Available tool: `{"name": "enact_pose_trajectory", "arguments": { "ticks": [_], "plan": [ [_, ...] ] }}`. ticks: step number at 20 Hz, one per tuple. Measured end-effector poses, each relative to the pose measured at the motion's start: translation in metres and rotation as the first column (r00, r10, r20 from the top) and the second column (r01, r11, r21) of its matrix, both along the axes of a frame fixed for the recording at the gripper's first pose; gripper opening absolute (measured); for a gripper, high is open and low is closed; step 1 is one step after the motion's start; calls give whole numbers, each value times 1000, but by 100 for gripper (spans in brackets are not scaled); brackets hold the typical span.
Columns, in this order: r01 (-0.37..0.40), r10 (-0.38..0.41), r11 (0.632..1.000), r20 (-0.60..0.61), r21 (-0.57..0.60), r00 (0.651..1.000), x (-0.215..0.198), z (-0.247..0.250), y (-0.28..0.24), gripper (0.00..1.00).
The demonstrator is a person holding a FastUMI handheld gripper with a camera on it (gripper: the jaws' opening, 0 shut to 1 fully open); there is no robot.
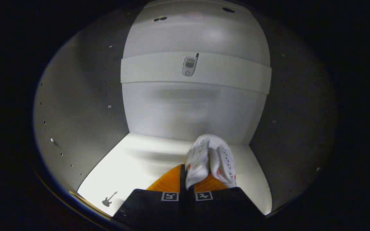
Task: Open the shoe cabinet door, grab the shoes and put them into the shoe cabinet, then close the shoe cabinet door.
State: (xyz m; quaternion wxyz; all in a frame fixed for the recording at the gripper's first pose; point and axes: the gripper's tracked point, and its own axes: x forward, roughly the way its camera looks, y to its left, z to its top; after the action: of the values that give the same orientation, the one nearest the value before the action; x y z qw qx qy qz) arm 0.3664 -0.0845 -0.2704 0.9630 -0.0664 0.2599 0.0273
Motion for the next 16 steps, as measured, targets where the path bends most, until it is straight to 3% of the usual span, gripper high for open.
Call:
{"name": "enact_pose_trajectory", "arguments": {
  "ticks": [3, 7, 8, 11, 12, 13, 14, 16],
  "plan": [
    [-6, 6, 999, 7, -40, 1000, -2, -1, 2, 4],
    [41, -41, 999, 22, -22, 999, -5, 3, -6, 5],
    [51, -50, 999, 35, -9, 998, -6, 6, -7, 13],
    [62, -62, 998, 45, 4, 997, -12, 9, -8, 16],
    [55, -56, 998, 48, 6, 997, -14, 10, -6, 31],
    [54, -54, 999, 48, 3, 997, -17, 10, -4, 37],
    [53, -53, 999, 44, 3, 998, -20, 11, -2, 51],
    [53, -54, 999, 45, 12, 998, -24, 12, 3, 71]
  ]
}}
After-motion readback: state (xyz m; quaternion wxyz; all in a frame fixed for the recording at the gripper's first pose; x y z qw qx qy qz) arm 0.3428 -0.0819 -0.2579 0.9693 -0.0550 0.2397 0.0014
